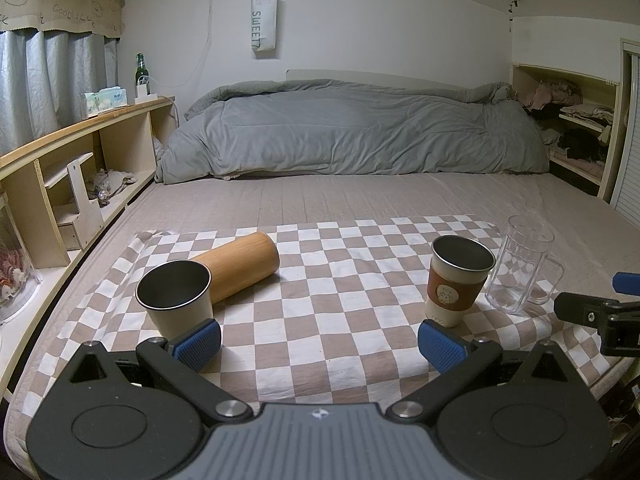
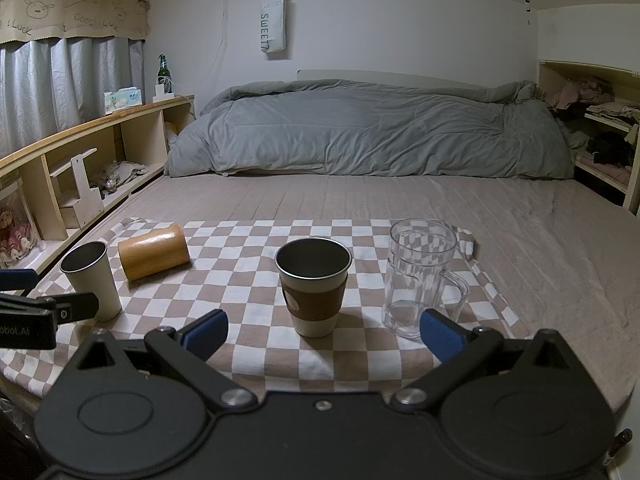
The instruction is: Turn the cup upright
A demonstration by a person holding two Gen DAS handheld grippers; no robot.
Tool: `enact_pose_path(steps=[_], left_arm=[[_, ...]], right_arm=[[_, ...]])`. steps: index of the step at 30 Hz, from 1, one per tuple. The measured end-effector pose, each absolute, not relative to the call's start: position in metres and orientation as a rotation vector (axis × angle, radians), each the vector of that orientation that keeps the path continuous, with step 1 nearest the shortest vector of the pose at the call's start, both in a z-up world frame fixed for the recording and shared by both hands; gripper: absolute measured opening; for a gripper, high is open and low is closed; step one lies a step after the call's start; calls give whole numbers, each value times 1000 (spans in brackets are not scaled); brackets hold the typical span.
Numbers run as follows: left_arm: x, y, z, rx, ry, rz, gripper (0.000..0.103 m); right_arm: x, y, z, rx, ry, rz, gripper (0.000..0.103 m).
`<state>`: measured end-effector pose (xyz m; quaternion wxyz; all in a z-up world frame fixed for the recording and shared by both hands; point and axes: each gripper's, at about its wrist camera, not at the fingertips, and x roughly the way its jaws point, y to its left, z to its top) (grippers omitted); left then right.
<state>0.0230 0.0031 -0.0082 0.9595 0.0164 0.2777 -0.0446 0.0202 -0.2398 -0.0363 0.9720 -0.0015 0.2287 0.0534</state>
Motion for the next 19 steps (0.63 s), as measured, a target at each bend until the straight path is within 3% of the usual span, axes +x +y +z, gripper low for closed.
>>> enact_pose_path(steps=[19], left_arm=[[24,6,-8,32,563,-85,103]], right_arm=[[20,-239,-36,-3,462,108,103]])
